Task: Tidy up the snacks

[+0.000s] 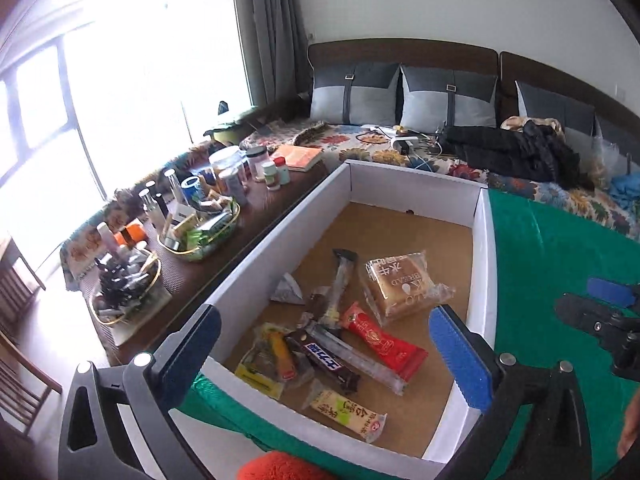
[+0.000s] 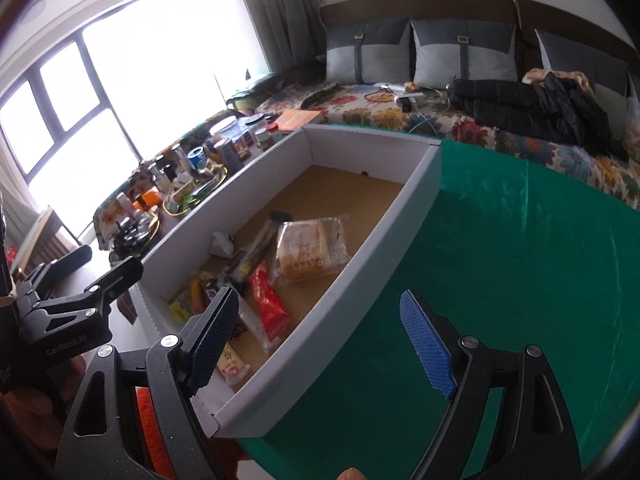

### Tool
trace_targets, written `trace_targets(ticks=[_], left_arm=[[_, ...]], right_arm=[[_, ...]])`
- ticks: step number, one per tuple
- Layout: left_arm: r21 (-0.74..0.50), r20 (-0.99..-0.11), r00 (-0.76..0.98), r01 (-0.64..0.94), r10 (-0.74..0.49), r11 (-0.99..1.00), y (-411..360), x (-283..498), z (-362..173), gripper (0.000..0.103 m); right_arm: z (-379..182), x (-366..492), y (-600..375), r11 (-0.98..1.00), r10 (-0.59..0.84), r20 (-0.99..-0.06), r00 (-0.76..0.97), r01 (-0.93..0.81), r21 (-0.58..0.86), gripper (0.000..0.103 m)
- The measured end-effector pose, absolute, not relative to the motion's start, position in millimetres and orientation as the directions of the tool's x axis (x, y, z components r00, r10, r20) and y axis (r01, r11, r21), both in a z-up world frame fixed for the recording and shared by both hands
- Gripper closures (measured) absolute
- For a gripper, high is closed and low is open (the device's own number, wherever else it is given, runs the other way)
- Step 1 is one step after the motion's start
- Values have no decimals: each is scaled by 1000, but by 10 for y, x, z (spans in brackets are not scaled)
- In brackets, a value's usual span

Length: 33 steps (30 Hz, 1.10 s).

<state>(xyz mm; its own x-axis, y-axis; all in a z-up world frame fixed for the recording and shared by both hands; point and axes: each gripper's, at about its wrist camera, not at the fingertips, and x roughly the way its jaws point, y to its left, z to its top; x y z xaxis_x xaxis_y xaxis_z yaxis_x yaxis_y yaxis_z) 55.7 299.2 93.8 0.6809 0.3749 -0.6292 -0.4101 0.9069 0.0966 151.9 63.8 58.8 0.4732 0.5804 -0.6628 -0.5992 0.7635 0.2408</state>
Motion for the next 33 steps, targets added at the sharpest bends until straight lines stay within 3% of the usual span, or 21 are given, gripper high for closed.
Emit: trace_targets(ticks=[15,24,33], left_arm=[[40,-657,683,-393,320,919,2982,519,992,0],[59,-696,627,-436,350,898,3178,572,876,0],[14,-647,706,-368,289,930,3199,405,1033,0]], right_arm=[[635,1388,771,789,524,-704,478,-584,191,17],[626,1217,907,800,486,-738,468,-578,160,17],[622,1162,981,799,466,-743,481,-590,119,17]])
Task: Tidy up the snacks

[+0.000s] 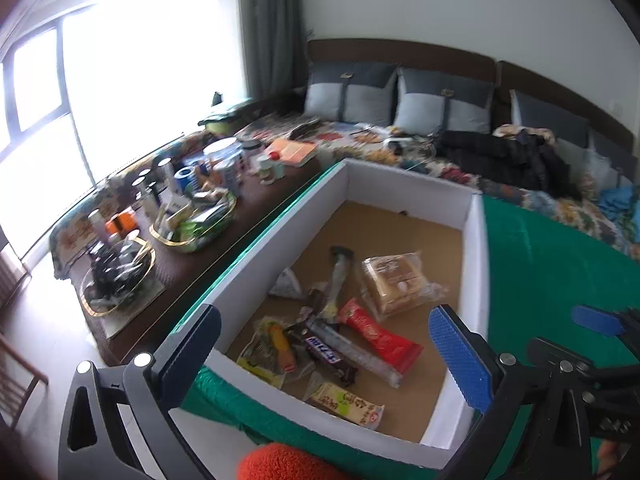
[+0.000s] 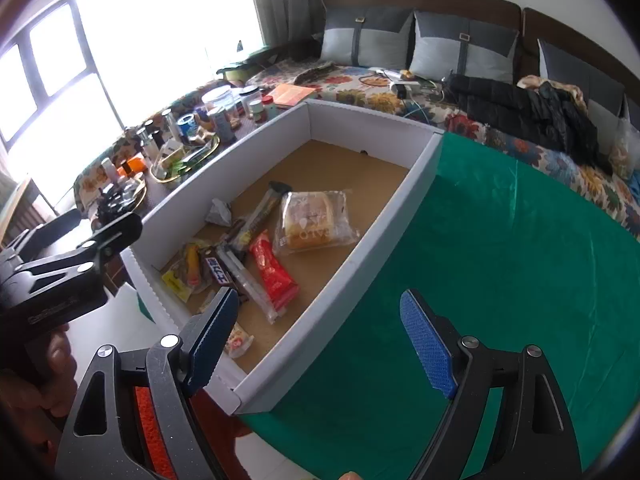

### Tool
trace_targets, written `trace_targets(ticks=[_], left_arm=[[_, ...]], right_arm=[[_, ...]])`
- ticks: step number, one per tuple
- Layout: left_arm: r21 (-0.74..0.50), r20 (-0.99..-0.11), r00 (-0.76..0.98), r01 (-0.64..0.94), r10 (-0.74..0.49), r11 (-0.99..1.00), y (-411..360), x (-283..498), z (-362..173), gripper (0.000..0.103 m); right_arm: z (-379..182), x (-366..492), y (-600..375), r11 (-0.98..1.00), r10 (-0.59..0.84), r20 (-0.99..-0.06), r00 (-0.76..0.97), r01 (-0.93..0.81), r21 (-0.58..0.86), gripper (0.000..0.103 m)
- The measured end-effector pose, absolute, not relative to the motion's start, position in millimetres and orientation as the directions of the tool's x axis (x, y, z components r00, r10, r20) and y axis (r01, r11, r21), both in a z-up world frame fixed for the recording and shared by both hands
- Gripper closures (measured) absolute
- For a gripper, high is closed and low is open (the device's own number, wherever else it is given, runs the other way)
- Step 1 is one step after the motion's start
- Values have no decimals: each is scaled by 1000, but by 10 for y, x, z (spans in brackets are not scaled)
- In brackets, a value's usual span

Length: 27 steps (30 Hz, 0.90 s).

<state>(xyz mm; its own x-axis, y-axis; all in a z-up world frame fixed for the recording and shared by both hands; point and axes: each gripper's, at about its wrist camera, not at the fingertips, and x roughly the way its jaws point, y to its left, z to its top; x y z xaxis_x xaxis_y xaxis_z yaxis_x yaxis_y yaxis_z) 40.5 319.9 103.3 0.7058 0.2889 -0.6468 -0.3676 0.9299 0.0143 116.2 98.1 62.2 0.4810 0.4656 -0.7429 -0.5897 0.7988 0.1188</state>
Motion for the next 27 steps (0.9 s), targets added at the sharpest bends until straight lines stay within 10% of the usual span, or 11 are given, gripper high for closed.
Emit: trace_targets(ticks=[27], left_arm=[[74,-657,661,-421,362,904,3354,354,1108,0]], right_arm=[[859,1209,1313,769,507,-719,476,-627,126,17]])
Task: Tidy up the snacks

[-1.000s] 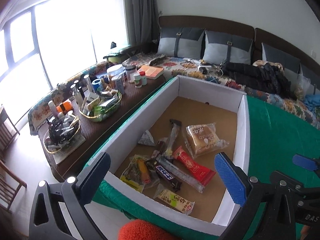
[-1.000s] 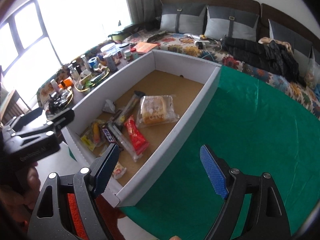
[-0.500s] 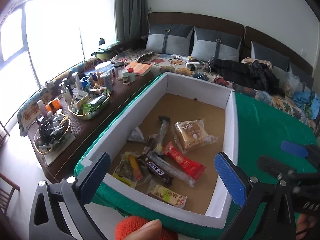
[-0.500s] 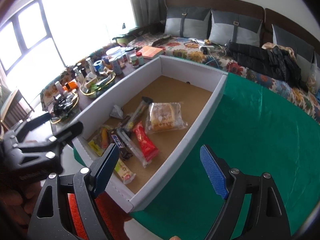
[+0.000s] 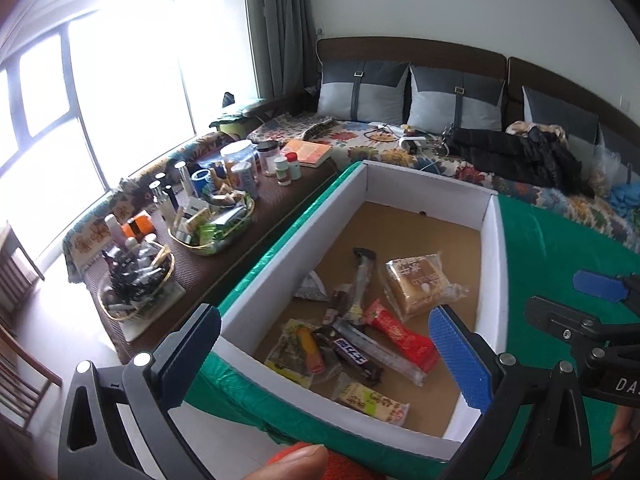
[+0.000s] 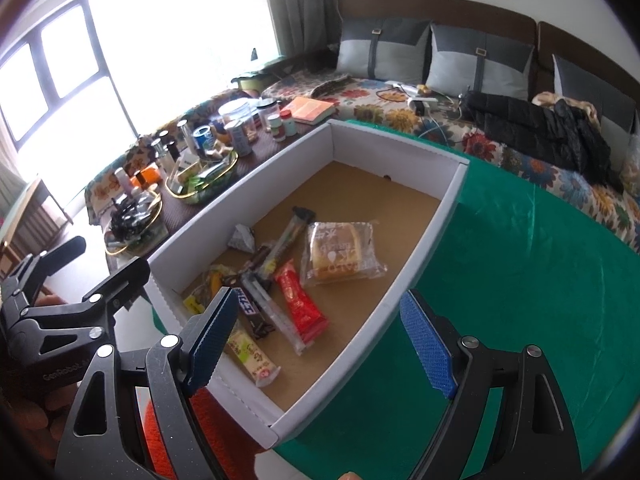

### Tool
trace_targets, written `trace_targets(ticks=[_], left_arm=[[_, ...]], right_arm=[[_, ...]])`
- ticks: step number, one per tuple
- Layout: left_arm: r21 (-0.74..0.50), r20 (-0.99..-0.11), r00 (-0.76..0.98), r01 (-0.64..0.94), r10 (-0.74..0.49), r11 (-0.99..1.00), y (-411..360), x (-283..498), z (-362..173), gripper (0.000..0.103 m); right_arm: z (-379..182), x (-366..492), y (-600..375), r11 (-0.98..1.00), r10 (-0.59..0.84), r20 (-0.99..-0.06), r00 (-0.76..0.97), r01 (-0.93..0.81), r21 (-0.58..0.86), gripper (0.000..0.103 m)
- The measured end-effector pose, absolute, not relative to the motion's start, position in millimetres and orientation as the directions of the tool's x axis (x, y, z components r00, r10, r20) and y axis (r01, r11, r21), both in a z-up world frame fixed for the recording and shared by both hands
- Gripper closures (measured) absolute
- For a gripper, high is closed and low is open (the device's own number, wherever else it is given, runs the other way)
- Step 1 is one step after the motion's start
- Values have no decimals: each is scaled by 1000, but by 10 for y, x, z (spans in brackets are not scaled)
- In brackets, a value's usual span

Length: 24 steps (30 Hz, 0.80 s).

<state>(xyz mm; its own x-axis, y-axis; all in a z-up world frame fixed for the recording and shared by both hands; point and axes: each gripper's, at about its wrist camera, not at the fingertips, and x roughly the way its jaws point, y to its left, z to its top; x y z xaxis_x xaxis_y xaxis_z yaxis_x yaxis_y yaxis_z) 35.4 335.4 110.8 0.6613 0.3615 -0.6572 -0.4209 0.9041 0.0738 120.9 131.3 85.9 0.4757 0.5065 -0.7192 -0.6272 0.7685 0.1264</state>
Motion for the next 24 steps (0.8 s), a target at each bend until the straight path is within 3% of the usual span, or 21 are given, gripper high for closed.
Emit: trace_targets(ticks=[24], left_arm=[[-6,-706,643,-425,297,905,3460,501,1021,0]], right_arm=[[826,1262,1339,769,492,-739,460,-627,121,17]])
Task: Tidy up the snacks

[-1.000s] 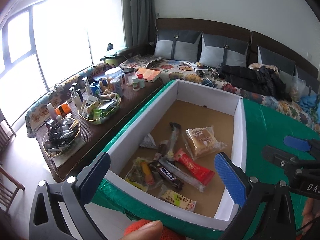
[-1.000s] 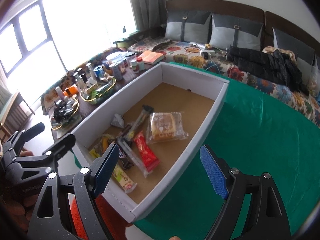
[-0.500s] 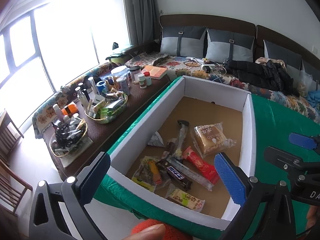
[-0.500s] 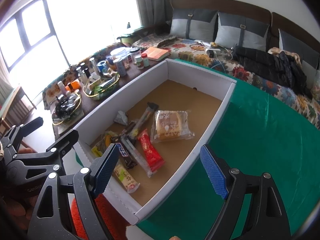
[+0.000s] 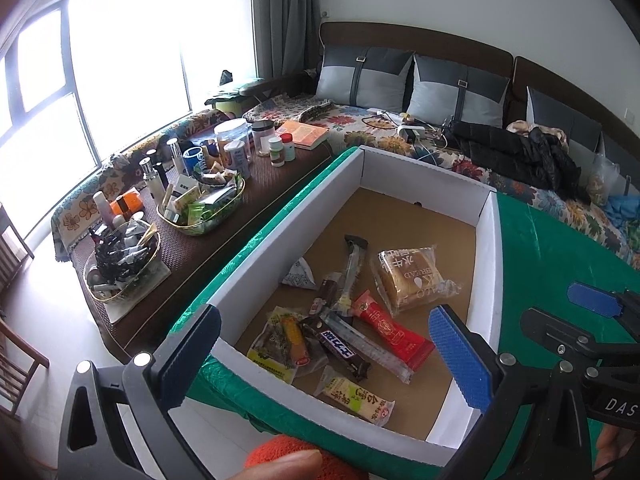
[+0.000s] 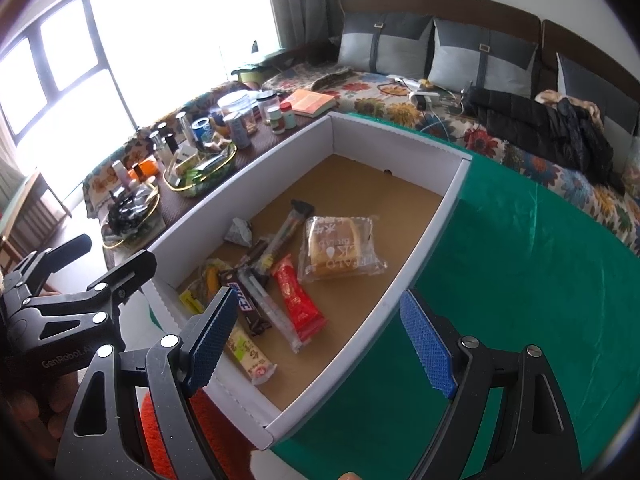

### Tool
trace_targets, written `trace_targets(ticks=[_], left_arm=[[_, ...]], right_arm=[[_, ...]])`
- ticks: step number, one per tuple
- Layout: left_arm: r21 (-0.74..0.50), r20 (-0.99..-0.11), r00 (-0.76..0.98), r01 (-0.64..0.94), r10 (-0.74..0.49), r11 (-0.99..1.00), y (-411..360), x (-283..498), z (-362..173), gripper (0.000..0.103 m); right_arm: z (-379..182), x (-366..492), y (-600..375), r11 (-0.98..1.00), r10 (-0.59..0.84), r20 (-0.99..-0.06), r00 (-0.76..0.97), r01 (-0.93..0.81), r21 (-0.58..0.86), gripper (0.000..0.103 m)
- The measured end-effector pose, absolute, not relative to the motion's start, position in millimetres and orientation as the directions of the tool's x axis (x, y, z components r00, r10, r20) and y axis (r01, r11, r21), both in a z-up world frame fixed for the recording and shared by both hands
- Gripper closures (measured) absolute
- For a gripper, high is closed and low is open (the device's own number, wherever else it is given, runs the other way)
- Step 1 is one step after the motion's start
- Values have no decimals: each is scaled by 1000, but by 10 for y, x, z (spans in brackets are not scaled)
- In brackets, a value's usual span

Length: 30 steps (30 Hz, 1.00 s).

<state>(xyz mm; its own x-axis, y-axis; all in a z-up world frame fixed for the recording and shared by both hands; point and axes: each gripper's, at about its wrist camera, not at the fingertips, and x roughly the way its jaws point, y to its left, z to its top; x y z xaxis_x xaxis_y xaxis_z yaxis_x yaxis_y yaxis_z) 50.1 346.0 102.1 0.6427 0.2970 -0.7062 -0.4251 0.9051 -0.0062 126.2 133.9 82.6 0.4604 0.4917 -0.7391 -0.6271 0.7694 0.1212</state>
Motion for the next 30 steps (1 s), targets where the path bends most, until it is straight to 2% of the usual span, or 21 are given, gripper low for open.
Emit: trace_targets(ticks=[6,30], left_arm=[[41,-709,624,-429,329,902,3441,536,976,0],[1,-715,628,-438,306,899,3597,592,959,0]], right_arm=[[797,1284,1346,773,489,-745,454,-622,128,17],[698,1326,1527,763,455,-783,424,-638,98,17]])
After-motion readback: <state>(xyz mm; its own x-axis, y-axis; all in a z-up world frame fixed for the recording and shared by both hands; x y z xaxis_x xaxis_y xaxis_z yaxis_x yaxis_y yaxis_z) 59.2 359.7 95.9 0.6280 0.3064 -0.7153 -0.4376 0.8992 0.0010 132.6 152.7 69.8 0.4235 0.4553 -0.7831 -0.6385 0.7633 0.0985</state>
